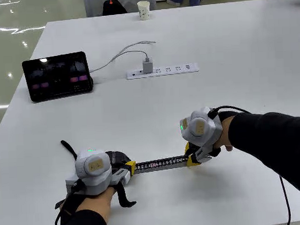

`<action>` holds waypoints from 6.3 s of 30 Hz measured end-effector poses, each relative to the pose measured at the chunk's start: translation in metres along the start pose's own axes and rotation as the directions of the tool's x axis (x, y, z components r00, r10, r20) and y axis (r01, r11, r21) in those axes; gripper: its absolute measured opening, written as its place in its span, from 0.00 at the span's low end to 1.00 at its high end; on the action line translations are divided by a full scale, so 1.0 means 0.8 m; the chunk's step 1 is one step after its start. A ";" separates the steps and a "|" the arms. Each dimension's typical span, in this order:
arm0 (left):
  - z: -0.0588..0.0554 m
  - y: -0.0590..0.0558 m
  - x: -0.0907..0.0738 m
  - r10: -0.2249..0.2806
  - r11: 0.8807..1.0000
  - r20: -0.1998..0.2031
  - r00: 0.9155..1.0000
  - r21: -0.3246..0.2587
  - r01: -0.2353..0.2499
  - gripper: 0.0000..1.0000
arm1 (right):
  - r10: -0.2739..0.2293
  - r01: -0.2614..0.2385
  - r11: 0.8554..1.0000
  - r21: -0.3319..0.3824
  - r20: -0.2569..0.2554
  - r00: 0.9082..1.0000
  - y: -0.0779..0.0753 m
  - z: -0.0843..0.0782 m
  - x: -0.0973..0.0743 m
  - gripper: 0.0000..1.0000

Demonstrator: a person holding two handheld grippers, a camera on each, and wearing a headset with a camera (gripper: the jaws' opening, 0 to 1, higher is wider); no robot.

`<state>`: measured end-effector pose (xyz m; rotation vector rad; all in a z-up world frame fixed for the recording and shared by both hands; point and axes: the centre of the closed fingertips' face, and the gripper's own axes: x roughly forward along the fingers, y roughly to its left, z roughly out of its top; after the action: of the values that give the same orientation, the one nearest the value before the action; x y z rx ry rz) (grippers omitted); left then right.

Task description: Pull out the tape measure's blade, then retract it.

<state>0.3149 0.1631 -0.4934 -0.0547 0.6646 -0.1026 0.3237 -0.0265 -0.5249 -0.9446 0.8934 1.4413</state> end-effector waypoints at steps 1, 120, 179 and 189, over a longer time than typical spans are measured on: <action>0.000 0.000 0.000 0.000 1.000 -0.001 1.000 0.000 0.000 0.59 | 0.000 0.000 1.000 -0.001 0.000 1.000 0.000 0.000 0.000 0.12; 0.000 0.001 0.000 -0.006 1.000 -0.012 1.000 -0.005 0.006 0.59 | -0.007 -0.002 0.998 0.057 0.164 0.986 0.004 0.085 0.035 0.11; -0.002 0.001 -0.003 -0.023 0.999 -0.015 1.000 -0.030 0.023 0.59 | -0.005 -0.012 0.997 0.072 0.238 0.971 0.012 0.129 0.051 0.11; -0.001 0.001 -0.003 -0.024 0.999 -0.013 1.000 -0.033 0.023 0.59 | -0.001 -0.018 0.997 0.074 0.251 0.968 0.012 0.137 0.055 0.11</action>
<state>0.3125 0.1639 -0.4929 -0.0938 0.6796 -0.1146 0.3055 0.0908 -0.5230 -0.6843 0.7580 1.4854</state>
